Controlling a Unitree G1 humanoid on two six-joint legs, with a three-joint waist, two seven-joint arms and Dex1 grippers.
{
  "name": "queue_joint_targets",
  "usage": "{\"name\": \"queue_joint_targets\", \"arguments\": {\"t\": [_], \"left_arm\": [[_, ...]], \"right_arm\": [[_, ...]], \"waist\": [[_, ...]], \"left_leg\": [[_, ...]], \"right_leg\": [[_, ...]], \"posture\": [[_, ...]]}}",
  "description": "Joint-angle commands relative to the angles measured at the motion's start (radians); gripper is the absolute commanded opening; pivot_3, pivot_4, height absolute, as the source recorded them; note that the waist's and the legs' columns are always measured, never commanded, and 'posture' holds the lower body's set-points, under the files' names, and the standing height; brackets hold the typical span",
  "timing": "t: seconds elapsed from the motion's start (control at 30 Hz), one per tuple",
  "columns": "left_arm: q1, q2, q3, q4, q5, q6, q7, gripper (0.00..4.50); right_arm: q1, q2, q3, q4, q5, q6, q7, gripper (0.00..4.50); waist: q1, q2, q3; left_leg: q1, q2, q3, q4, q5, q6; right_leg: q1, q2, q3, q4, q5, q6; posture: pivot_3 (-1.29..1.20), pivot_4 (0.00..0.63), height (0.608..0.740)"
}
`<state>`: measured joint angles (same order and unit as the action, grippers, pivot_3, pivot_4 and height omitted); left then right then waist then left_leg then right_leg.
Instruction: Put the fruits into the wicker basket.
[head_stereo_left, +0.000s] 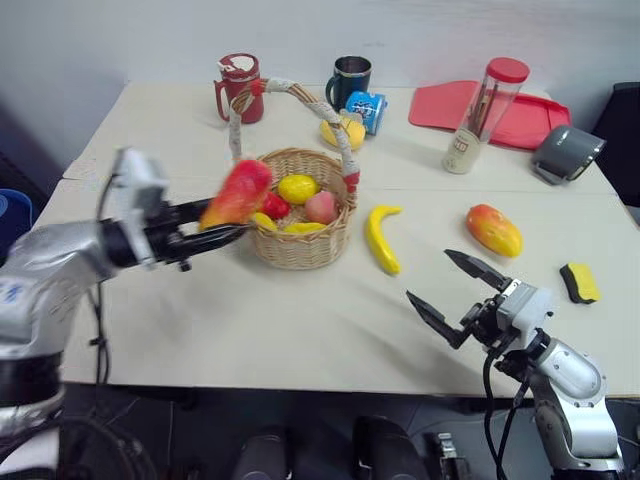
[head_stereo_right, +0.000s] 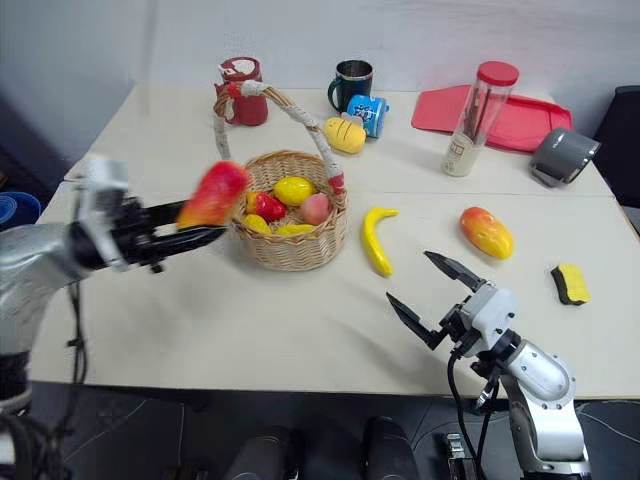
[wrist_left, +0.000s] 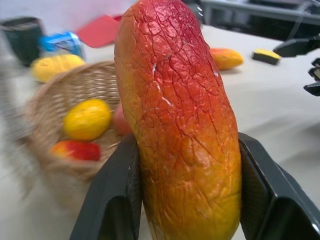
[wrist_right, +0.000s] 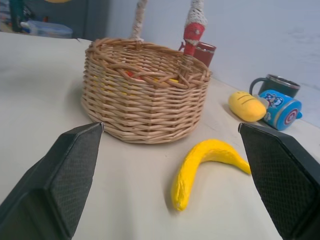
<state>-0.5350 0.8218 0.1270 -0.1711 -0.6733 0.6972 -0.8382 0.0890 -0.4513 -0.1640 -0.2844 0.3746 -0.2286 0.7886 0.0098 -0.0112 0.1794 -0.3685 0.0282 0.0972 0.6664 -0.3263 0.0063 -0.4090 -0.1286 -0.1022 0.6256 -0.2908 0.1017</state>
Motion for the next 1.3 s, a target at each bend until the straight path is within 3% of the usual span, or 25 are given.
{"name": "queue_joint_targets", "arguments": {"t": [0.03, 0.13, 0.3, 0.5, 0.63, 0.77, 0.87, 1.03, 1.17, 1.3], "left_arm": [[-0.091, -0.045, -0.052, 0.107, 0.058, 0.032, 0.042, 1.97], [-0.158, -0.106, -0.048, 0.165, 0.083, 0.011, 0.076, 2.96], [-0.114, -0.096, -0.003, 0.180, 0.138, -0.105, 0.047, 4.47], [0.104, 0.009, 0.139, 0.115, 0.146, -0.335, -0.155, 4.47], [0.396, 0.085, 0.306, -0.002, 0.129, -0.435, -0.295, 4.47], [0.606, -0.010, 0.470, 0.014, -0.061, -0.384, -0.386, 4.47], [0.671, -0.011, 0.462, 0.036, -0.008, -0.449, -0.438, 4.47], [0.628, -0.018, 0.419, -0.014, -0.009, -0.461, -0.410, 4.47], [0.576, -0.037, 0.384, -0.067, -0.005, -0.476, -0.370, 4.47], [0.570, -0.044, 0.372, -0.105, -0.011, -0.460, -0.330, 4.47]], "right_arm": [[0.009, 0.006, -0.017, -0.026, 0.000, -0.023, -0.026, 4.50], [0.040, 0.010, -0.006, -0.071, -0.010, -0.013, -0.056, 4.50], [0.094, 0.009, -0.013, -0.132, -0.020, 0.023, -0.108, 4.50], [0.226, -0.020, -0.140, -0.108, 0.017, -0.001, -0.096, 4.50], [0.348, -0.024, -0.288, 0.045, 0.044, -0.080, -0.052, 4.50], [0.386, -0.037, -0.312, 0.236, 0.009, -0.186, 0.018, 4.50], [0.366, -0.069, -0.284, 0.279, 0.025, -0.204, 0.088, 4.50], [0.149, -0.128, -0.115, 0.184, 0.060, 0.034, 0.119, 4.50], [-0.207, -0.112, 0.068, 0.131, -0.043, 0.523, -0.120, 4.50], [-0.459, -0.050, 0.184, 0.198, -0.095, 0.718, -0.199, 4.50]], "waist": [[-0.011, 0.000, 0.000], [-0.012, -0.001, 0.001], [-0.012, -0.001, 0.001], [-0.012, -0.001, 0.001], [-0.013, -0.001, 0.001], [-0.014, 0.000, 0.000], [-0.012, 0.000, 0.000], [-0.018, 0.000, 0.000], [-0.033, 0.002, 0.000], [-0.036, 0.002, 0.000]], "left_leg": [[-0.001, 0.000, 0.001, 0.000, 0.000, 0.000], [-0.003, 0.001, 0.000, 0.000, 0.000, 0.000], [-0.003, 0.002, 0.001, 0.001, 0.000, 0.000], [-0.002, 0.003, 0.000, 0.000, 0.000, 0.000], [-0.002, 0.002, 0.001, -0.001, -0.002, 0.002], [0.000, 0.002, 0.001, -0.001, -0.003, 0.005], [0.001, 0.002, -0.001, 0.001, -0.005, 0.006], [0.002, 0.003, -0.001, 0.001, -0.005, 0.007], [0.000, 0.005, -0.001, 0.001, -0.001, 0.000], [-0.003, 0.005, -0.001, 0.000, 0.001, -0.003]], "right_leg": [[0.000, 0.001, 0.000, -0.001, 0.000, 0.000], [-0.001, 0.003, -0.001, -0.003, 0.000, 0.000], [-0.001, 0.003, 0.000, -0.004, 0.000, 0.000], [-0.001, 0.002, 0.000, -0.004, 0.000, 0.000], [0.000, 0.001, 0.000, -0.006, 0.000, 0.000], [0.002, -0.002, 0.000, -0.012, 0.000, 0.000], [0.003, -0.004, -0.001, -0.009, 0.000, 0.000], [0.002, -0.005, 0.000, -0.007, 0.002, -0.003], [-0.001, -0.006, 0.000, -0.004, 0.002, -0.005], [-0.004, -0.004, -0.001, -0.001, 0.001, -0.006]], "posture": [[0.00, 0.150, 0.740], [0.00, 0.150, 0.740], [0.00, 0.150, 0.740], [0.00, 0.150, 0.740], [0.00, 0.150, 0.740], [0.00, 0.150, 0.740], [0.00, 0.150, 0.740], [0.00, 0.150, 0.740], [0.00, 0.150, 0.740], [0.00, 0.150, 0.740]]}}
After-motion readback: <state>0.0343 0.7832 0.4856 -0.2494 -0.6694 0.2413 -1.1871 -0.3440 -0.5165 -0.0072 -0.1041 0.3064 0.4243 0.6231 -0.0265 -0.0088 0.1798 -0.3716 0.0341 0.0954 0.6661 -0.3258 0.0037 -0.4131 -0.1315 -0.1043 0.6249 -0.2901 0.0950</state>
